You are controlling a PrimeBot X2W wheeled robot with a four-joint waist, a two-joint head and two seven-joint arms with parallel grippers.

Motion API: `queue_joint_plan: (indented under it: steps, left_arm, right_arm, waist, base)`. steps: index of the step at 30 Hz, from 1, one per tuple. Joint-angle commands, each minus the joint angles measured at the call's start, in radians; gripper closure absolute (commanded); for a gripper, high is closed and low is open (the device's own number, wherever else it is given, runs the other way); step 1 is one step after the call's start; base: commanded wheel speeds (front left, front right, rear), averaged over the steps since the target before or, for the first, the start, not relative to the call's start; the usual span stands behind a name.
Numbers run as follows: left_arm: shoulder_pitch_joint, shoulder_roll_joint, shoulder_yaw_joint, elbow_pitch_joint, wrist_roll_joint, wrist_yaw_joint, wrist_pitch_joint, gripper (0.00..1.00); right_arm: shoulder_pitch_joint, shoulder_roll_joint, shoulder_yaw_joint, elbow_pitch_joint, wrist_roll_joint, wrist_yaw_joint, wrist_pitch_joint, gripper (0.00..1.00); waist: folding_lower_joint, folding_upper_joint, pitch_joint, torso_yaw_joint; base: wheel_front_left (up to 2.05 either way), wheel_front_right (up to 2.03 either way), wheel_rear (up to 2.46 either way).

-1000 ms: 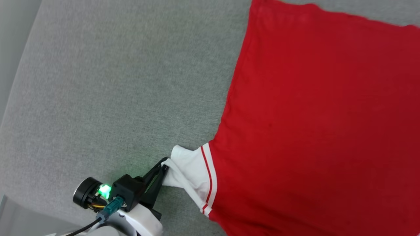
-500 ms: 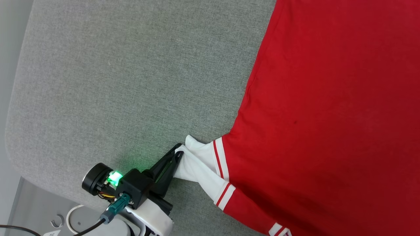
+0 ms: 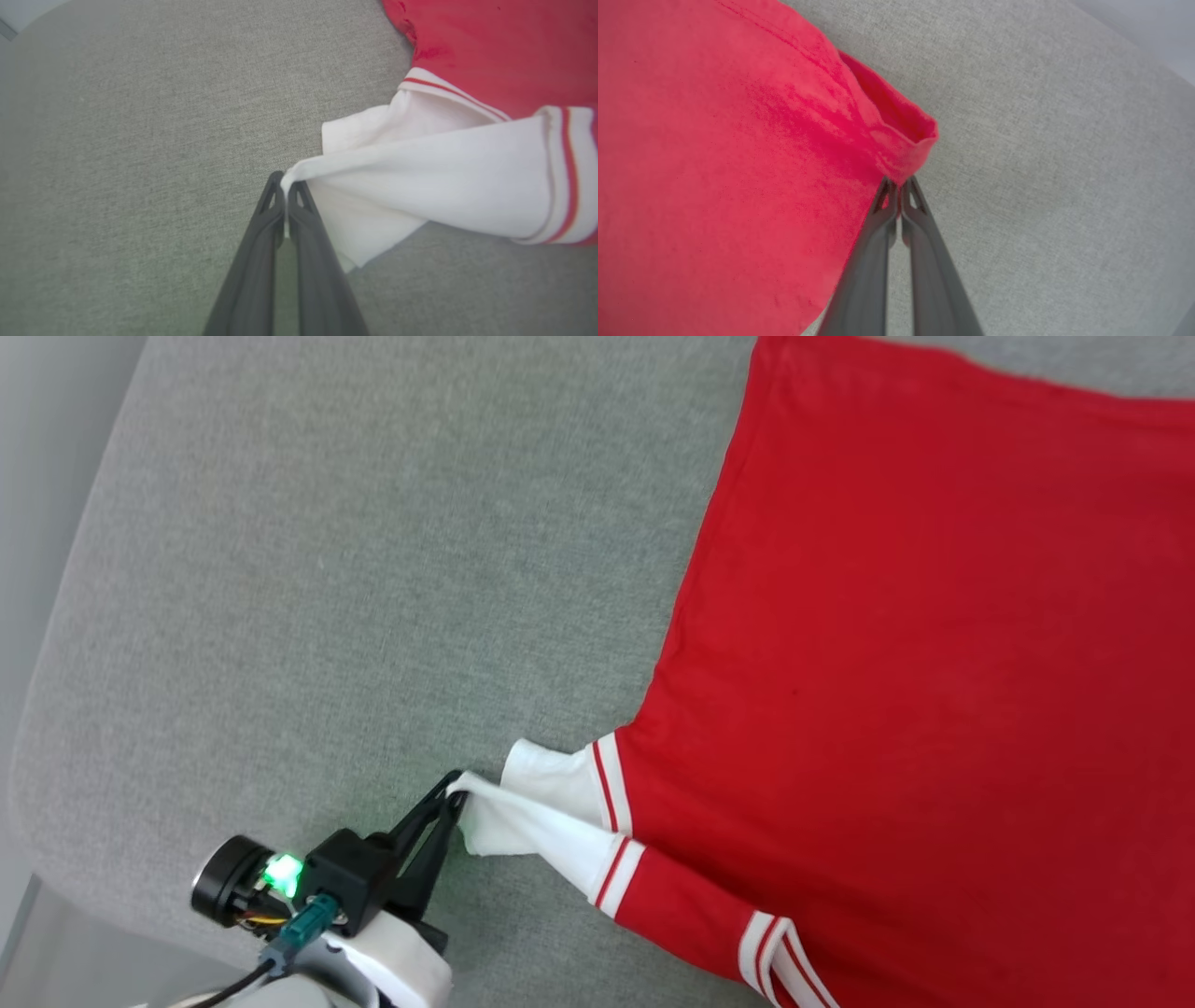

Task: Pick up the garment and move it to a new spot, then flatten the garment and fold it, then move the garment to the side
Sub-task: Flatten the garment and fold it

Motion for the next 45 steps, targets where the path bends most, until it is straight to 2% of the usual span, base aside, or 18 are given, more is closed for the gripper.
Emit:
queue_joint_plan:
  steps: [1, 6, 9, 15, 19, 22, 29, 36, 37, 38, 39, 45]
  left_arm:
    - [0.018, 0.011, 0.009, 0.006, -0.006, 0.008, -0.002, 1.0]
    - [0.074, 0.042, 0.022, 0.006, -0.038, 0.028, -0.003, 1.0]
    - [0.106, 0.064, 0.032, 0.001, -0.053, 0.038, -0.004, 1.0]
    - [0.162, 0.098, 0.052, -0.01, -0.084, 0.061, -0.004, 1.0]
    - [0.191, 0.116, 0.061, -0.02, -0.097, 0.069, -0.005, 1.0]
    - [0.204, 0.125, 0.069, -0.027, -0.1, 0.073, -0.005, 1.0]
    - [0.217, 0.132, 0.078, -0.034, -0.099, 0.069, -0.006, 1.0]
    - [0.224, 0.134, 0.079, -0.034, -0.101, 0.071, -0.005, 1.0]
    - [0.226, 0.134, 0.078, -0.034, -0.103, 0.071, -0.005, 1.0]
    - [0.228, 0.135, 0.077, -0.033, -0.104, 0.071, -0.005, 1.0]
    - [0.227, 0.135, 0.076, -0.033, -0.103, 0.07, -0.004, 1.0]
    - [0.223, 0.124, 0.066, -0.038, -0.099, 0.069, -0.001, 1.0]
  right_arm:
    - [0.027, -0.009, 0.014, -0.014, 0.013, -0.001, -0.012, 1.0]
    - [0.126, -0.061, 0.048, -0.085, 0.089, -0.001, -0.074, 1.0]
    - [0.217, -0.115, 0.06, -0.14, 0.135, -0.001, -0.109, 1.0]
    - [0.484, -0.211, 0.068, -0.234, 0.213, -0.001, -0.18, 1.0]
    - [0.71, -0.249, 0.068, -0.261, 0.253, -0.001, -0.236, 1.0]
    - [0.877, -0.244, 0.052, -0.256, 0.272, -0.001, -0.305, 1.0]
    - [1.168, -0.158, 0.038, -0.24, 0.285, -0.001, -0.443, 1.0]
    - [1.242, -0.092, 0.021, -0.232, 0.256, -0.001, -0.513, 1.0]
    - [1.231, -0.084, 0.004, -0.23, 0.252, -0.001, -0.528, 0.83]
    - [1.218, -0.08, -0.014, -0.23, 0.248, -0.001, -0.54, 0.18]
    - [1.205, -0.081, -0.036, -0.234, 0.241, -0.001, -0.551, 0.0]
    - [1.106, -0.112, -0.183, -0.313, 0.236, -0.001, -0.585, 0.0]
  waist:
    - [-0.0001, 0.0, -0.07, -0.05]
    - [-0.0001, 0.0, -0.154, -0.113]
    - [-0.0001, 0.0, -0.194, -0.149]
    - [-0.0001, 0.0, -0.256, -0.213]
    - [-0.0001, 0.0, -0.279, -0.243]
    - [-0.0001, 0.0, -0.285, -0.258]
    - [-0.0001, 0.0, -0.283, -0.271]
    - [-0.0001, 0.0, -0.289, -0.277]
    - [-0.0001, 0.0, -0.293, -0.279]
    - [-0.0001, 0.0, -0.297, -0.281]
    - [-0.0001, 0.0, -0.302, -0.282]
    - [-0.0001, 0.0, -0.313, -0.279]
  base:
    - [0.0, 0.0, 0.0]
    - [0.0, 0.0, 0.0]
    - [0.0, 0.0, 0.0]
    - [0.0, 0.0, 0.0]
    - [0.0, 0.0, 0.0]
    - [0.0, 0.0, 0.0]
    - [0.0, 0.0, 0.0]
    - [0.0, 0.0, 0.0]
    - [0.0, 0.0, 0.0]
    - [0.0, 0.0, 0.0]
    - [0.0, 0.0, 0.0]
    - [0.0, 0.0, 0.0]
